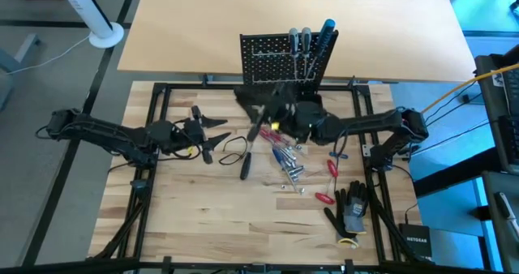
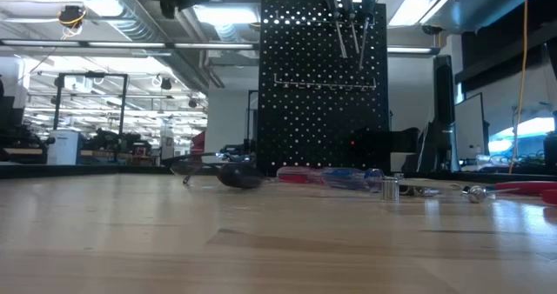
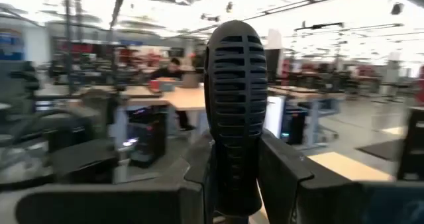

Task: Hang tools onto peg board
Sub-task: Hang the black screwdriver on the peg board

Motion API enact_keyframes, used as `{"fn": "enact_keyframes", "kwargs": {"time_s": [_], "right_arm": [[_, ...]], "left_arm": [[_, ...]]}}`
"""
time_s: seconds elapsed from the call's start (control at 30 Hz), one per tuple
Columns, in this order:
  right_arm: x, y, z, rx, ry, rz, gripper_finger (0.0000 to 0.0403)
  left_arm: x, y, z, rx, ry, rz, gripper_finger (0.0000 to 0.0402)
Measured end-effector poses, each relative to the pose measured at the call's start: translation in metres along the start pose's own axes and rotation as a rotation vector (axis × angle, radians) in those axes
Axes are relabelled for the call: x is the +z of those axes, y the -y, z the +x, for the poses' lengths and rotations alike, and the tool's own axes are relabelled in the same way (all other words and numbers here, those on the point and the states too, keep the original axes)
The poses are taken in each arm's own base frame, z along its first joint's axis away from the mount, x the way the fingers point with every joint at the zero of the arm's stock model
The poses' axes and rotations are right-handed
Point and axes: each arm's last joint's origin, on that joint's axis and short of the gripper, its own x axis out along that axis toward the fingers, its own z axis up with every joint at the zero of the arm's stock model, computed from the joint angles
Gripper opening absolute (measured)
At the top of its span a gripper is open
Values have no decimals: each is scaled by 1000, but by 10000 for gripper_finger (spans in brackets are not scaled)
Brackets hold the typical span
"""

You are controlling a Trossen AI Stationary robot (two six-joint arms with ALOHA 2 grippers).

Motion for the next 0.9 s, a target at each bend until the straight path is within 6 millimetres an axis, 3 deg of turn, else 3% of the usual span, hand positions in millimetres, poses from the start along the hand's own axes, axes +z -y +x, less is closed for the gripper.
{"fn": "enact_keyframes", "kwargs": {"time_s": [0.3,0.57,0.9], "right_arm": [[-16,-27,-2,62,-28,-2,87],[-26,-47,-5,117,-16,11,87],[-26,-48,-4,130,6,54,87]], "left_arm": [[18,27,15,-72,10,17,184],[19,27,19,36,-5,-39,184],[19,26,19,36,-5,-37,180]]}}
